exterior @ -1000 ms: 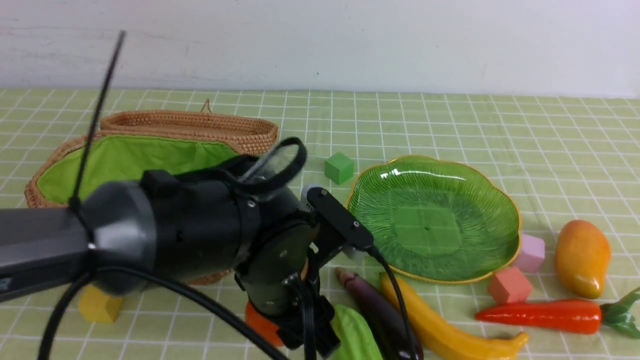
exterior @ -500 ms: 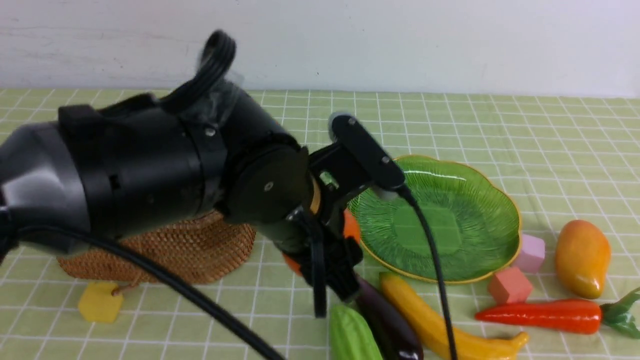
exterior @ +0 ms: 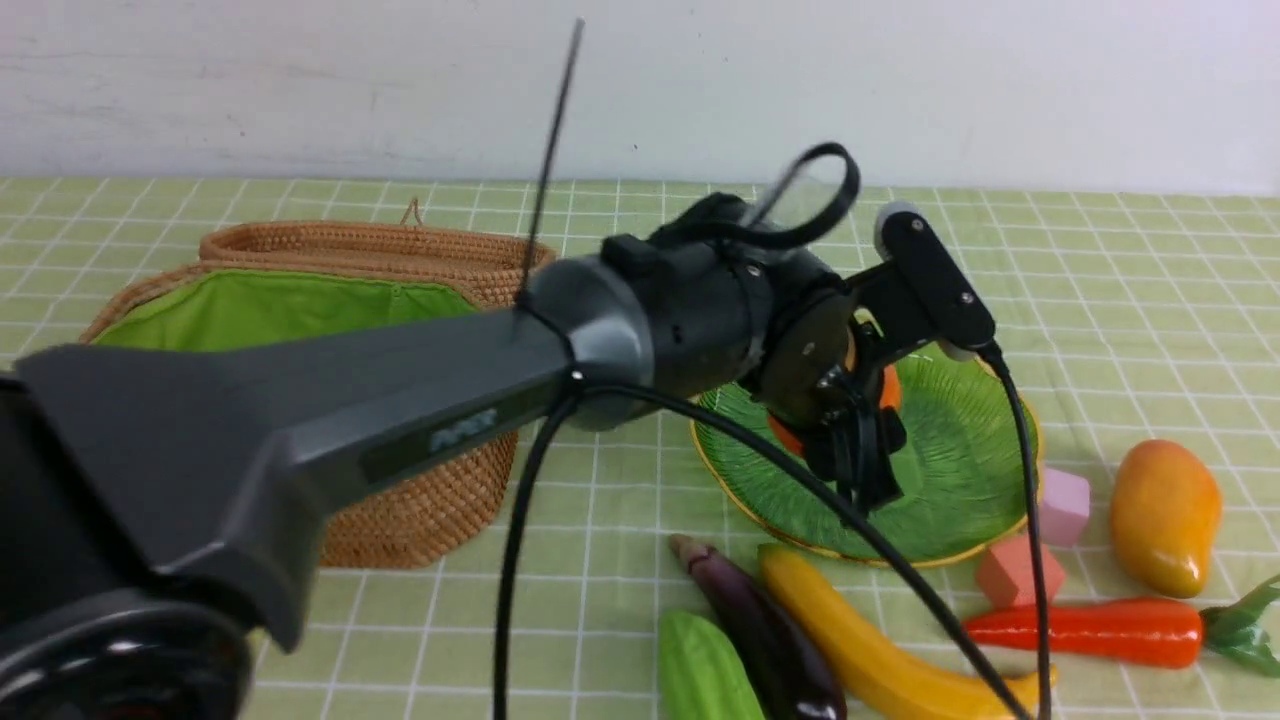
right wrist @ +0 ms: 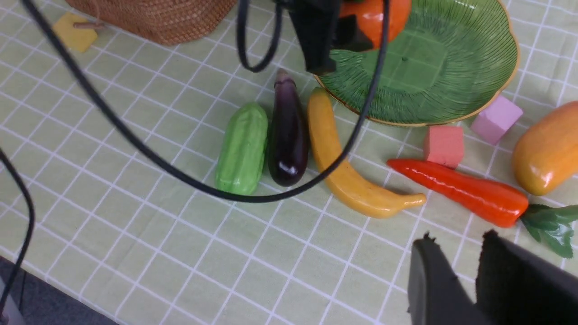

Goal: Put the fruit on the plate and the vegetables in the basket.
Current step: Grab a tomato with your left arm and place it on the plate on the right.

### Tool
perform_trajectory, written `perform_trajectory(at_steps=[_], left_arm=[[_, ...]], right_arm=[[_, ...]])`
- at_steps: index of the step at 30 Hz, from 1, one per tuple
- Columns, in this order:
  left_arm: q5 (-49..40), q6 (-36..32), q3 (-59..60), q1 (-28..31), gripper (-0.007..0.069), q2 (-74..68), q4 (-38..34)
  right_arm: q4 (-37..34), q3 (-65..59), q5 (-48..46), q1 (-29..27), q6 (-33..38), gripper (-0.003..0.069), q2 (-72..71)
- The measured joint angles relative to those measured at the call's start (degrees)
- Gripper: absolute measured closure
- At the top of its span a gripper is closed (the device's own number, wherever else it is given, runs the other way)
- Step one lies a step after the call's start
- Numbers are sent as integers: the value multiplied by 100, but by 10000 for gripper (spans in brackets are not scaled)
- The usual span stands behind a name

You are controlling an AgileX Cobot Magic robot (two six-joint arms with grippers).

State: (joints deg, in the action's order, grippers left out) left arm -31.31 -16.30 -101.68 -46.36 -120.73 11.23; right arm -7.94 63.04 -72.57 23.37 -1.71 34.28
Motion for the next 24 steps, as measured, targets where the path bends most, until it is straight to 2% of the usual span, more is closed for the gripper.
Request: perform_trajectory(at_steps=[3, 12, 13, 15, 17, 19, 23, 24], left_arm=[[34, 40, -417, 0, 180, -415, 165], [47, 63, -527, 0, 171, -508, 261], [41, 63, -527, 0, 125, -508, 261], [41, 63, -527, 0, 89, -508, 261], [13, 63, -527, 0, 4, -508, 235], [-52, 78, -527, 0, -32, -476, 158], [-301, 224, -527, -7, -27, -311, 112], [-546, 492, -527, -12, 9, -128, 85]], right_arm=[[0, 0, 0, 0, -1, 490, 0], [0, 0, 0, 0, -11, 480, 0], [0, 0, 0, 0, -11, 480, 0], [0, 0, 0, 0, -11, 480, 0], [-6, 0, 0, 0, -11, 480, 0], [-17, 0, 0, 0, 2, 480, 0], [-17, 0, 0, 0, 92, 476, 0], [-17, 0, 0, 0, 101, 475, 0]])
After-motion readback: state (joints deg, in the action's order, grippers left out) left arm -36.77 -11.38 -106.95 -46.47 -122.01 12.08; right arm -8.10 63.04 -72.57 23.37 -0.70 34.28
